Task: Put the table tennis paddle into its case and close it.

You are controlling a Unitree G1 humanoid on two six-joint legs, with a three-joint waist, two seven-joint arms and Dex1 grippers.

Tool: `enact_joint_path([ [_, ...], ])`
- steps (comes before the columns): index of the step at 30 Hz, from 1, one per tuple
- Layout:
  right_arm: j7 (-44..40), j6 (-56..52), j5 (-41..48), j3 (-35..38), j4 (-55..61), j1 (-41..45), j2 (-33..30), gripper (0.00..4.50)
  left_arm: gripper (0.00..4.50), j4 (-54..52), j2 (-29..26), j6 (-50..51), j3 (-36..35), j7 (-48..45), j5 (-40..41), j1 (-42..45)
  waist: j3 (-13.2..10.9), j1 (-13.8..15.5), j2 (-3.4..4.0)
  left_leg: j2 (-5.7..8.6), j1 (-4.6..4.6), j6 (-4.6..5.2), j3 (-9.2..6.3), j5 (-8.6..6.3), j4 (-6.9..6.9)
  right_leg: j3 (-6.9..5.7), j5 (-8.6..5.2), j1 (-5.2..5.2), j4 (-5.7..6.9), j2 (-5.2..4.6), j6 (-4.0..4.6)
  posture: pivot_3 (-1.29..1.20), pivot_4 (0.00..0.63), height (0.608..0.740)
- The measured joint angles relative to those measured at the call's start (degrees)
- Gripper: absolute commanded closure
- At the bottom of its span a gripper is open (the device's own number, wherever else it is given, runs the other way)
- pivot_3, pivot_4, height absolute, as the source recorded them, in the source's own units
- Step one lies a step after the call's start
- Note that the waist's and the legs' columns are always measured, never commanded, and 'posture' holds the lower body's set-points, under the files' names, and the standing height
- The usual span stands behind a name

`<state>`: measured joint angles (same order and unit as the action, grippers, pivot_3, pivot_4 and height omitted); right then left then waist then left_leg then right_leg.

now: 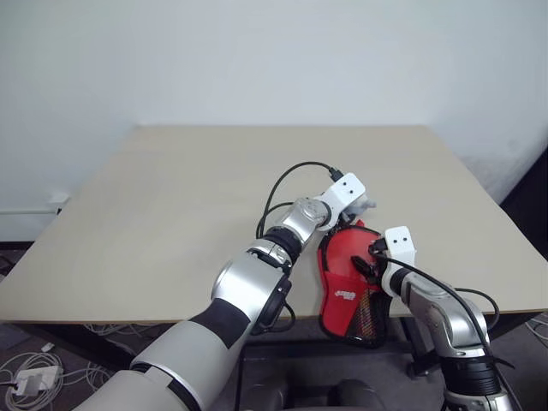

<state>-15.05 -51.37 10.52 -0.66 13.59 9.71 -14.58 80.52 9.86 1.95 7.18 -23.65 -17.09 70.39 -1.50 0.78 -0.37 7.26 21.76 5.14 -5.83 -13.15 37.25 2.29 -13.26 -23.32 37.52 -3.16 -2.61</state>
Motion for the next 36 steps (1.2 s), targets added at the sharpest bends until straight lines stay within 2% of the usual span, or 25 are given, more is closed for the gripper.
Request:
enact_joint_path([
  [7,-0.1,2.0,0.1,2.5,-3.1,1.0,-1.6,1.31,0.38,-0.7,-1.4,-3.7,-2.3,-10.5,2.7,-2.8,0.0,0.0,0.02,0.00,0.05,0.02,0.00,-0.01,0.02,0.00,0.00,-0.05,0.00,-0.01,0.01,0.00,0.000,0.740],
  [14,-1.2,4.0,0.2,3.5,-5.1,1.2,-3.2,1.31,0.38,-1.0,-4.6,-4.0,-12.2,-16.4,11.9,-3.5,0.0,0.0,0.04,-0.01,0.10,0.03,0.00,-0.01,0.05,0.01,0.00,-0.09,0.00,-0.01,0.00,0.00,0.000,0.740],
  [19,-1.5,4.1,0.8,4.3,-5.8,1.8,-3.2,1.31,0.38,-1.9,-8.5,-0.1,-18.3,-28.0,19.4,-3.4,0.0,0.0,0.06,0.00,0.12,0.05,0.02,-0.02,0.07,0.01,0.06,-0.12,0.01,0.00,0.11,0.00,0.000,0.740],
  [23,-1.8,4.2,2.7,7.3,-6.4,3.0,-3.2,1.31,0.38,-3.8,-12.6,0.7,-17.1,-39.6,20.0,-3.5,-0.1,0.0,0.17,0.00,0.14,0.05,0.03,-0.02,0.06,0.04,0.19,-0.14,0.01,0.01,0.31,0.00,0.000,0.740],
  [27,-2.5,4.9,4.9,11.5,-6.7,5.6,-3.5,1.31,0.38,-5.8,-15.0,0.3,-14.0,-46.0,18.7,-6.5,-0.1,-0.1,0.22,0.00,0.10,0.05,0.04,-0.02,0.00,0.09,0.19,-0.15,0.00,0.02,0.32,0.00,0.000,0.740],
  [32,-3.5,5.2,6.4,13.6,-8.1,7.8,-4.7,1.31,0.38,-7.6,-14.8,0.6,-9.8,-53.0,17.5,-13.2,-0.1,-0.1,0.25,0.00,0.16,0.05,0.03,-0.02,-0.01,0.10,0.20,-0.18,0.00,0.01,0.35,0.00,0.000,0.740],
  [36,-3.9,5.7,6.6,13.4,-10.7,9.8,-4.9,1.31,0.38,-10.5,-12.2,-1.0,-5.9,-52.3,15.6,-16.2,-0.1,0.0,0.26,0.00,0.16,0.07,0.06,-0.03,0.01,0.14,0.20,-0.17,-0.01,-0.01,0.35,0.00,0.000,0.740],
])
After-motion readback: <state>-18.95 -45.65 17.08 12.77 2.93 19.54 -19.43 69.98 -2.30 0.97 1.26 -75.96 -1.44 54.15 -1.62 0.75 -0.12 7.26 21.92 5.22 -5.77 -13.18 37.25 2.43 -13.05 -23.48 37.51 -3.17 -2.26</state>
